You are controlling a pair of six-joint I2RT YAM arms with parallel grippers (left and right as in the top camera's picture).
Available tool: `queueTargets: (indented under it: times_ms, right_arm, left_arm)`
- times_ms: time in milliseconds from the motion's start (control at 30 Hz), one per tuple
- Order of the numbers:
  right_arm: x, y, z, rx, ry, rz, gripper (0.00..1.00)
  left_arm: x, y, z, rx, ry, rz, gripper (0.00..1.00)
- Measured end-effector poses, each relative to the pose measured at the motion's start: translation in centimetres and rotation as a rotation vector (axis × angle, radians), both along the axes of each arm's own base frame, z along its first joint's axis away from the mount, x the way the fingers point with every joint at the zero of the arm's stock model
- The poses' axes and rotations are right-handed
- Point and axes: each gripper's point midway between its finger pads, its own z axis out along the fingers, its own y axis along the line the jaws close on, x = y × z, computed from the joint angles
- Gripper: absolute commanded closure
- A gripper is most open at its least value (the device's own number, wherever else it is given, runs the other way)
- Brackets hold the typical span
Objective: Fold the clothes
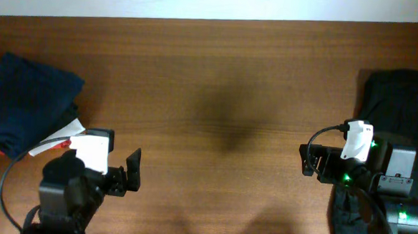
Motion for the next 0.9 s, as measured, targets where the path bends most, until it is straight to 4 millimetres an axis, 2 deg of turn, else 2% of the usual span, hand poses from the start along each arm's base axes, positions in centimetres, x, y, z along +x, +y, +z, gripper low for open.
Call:
queueTargets:
  times_ms: [233, 367, 467, 533, 600, 667, 767, 833, 900]
  right_arm:
    - [0.8, -0.1, -2.1, 0.012, 0.094, -0.001, 0.01]
    - [1.5, -0.2, -4.6, 0.025, 0.208, -0.002, 0.01]
    - [1.8, -0.2, -4.4, 0.019, 0.188, 0.001, 0.01]
    - [2.6, -0.5, -3.3, -0.002, 0.098, 0.003, 0.01]
    - [3.4, -0.6, -0.4, -0.046, -0.130, 0.012, 0.01]
    - [2.9, -0.6, 0.6, -0.078, -0.284, 0.018, 0.01]
    - [1.9, -0.3, 0.8, -0.107, -0.486, 0.025, 0.01]
    - [1.1, 0.7, -0.5, -0.116, -0.633, 0.056, 0.01]
    - [0.9, 1.2, -0.4, -0.125, -0.760, 0.073, 0.01]
  left_arm:
    - [-0.2, 0.0, 0.5, -0.003, -0.024, 0.000, 0.01]
    - [-0.2, 0.0, 0.5, -0.003, -0.024, 0.000, 0.01]
    - [-0.2, 0.0, 0.5, -0.003, -0.024, 0.000, 0.01]
    - [-0.2, 0.0, 0.5, -0.003, -0.024, 0.000, 0.01]
    - [-0.2, 0.0, 0.5, -0.003, -0.028, 0.000, 0.01]
    - [-0.2, 0.0, 0.4, -0.003, -0.024, 0.000, 0.01]
    - [-0.2, 0.0, 0.3, -0.003, -0.022, 0.000, 0.01]
    - [-0.2, 0.0, 0.4, -0.003, -0.023, 0.000, 0.01]
    - [-0.2, 0.0, 0.3, -0.003, -0.020, 0.000, 0.01]
